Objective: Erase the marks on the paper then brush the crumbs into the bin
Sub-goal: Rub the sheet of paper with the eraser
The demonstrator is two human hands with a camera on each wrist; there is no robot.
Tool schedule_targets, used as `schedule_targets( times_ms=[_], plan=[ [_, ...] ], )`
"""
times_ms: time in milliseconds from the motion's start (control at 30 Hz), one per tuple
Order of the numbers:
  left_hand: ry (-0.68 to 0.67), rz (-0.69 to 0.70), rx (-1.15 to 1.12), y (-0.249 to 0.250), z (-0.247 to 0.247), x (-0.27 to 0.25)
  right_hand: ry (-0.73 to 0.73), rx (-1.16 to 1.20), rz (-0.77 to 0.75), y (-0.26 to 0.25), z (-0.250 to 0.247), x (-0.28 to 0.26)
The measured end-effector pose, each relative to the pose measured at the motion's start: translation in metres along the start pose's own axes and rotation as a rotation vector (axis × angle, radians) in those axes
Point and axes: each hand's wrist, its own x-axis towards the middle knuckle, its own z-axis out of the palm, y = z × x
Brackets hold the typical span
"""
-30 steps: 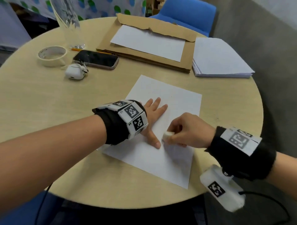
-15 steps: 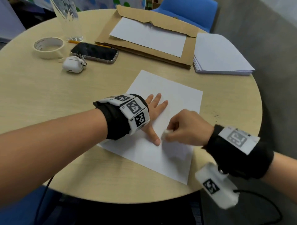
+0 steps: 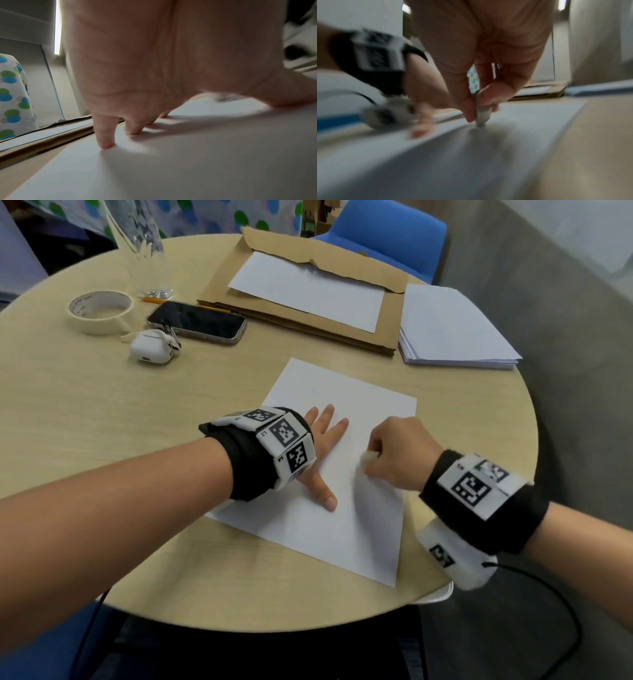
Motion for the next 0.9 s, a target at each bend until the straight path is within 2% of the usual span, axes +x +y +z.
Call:
schedule_targets(
  times_ms=[100, 167, 300, 367, 467, 533, 600, 733, 833, 900],
  plan=[
    [0.007, 0.005, 0.015, -0.002, 0.001, 0.002, -0.124, 0.005, -0.095, -0.016, 0.015, -0.019],
    [0.003, 0.004, 0.013, -0.003, 0.002, 0.002, -0.184, 0.030, -0.095, -0.015, 0.010, -0.022],
    [-0.004, -0.013, -0.003, 0.000, 0.000, 0.001, -0.087, 0.076, 0.019, 0.002, -0.010, -0.002],
    [-0.011, -0.011, -0.010, -0.002, 0.001, 0.002, -0.064, 0.119, 0.022, -0.001, -0.004, -0.004],
    [-0.002, 0.001, -0.006, -0.003, 0.002, 0.002, -0.167, 0.153, -0.027, -0.010, 0.009, -0.016],
    [-0.007, 0.005, 0.002, -0.001, 0.000, -0.001, -0.242, 0.230, 0.022, -0.006, 0.006, -0.016],
    [-0.025, 0.022, 0.009, -0.001, -0.003, -0.004, -0.257, 0.286, 0.111, 0.006, -0.003, -0.010],
    [-0.054, 0.048, 0.007, -0.007, -0.005, -0.007, -0.126, 0.452, 0.266, 0.025, -0.016, 0.001],
    [-0.066, 0.040, 0.014, -0.004, -0.005, -0.005, -0.061, 0.350, 0.170, 0.016, -0.007, -0.003],
    [-0.075, 0.037, 0.022, -0.003, -0.006, -0.004, -0.186, 0.264, 0.062, -0.005, 0.007, -0.014]
  ],
)
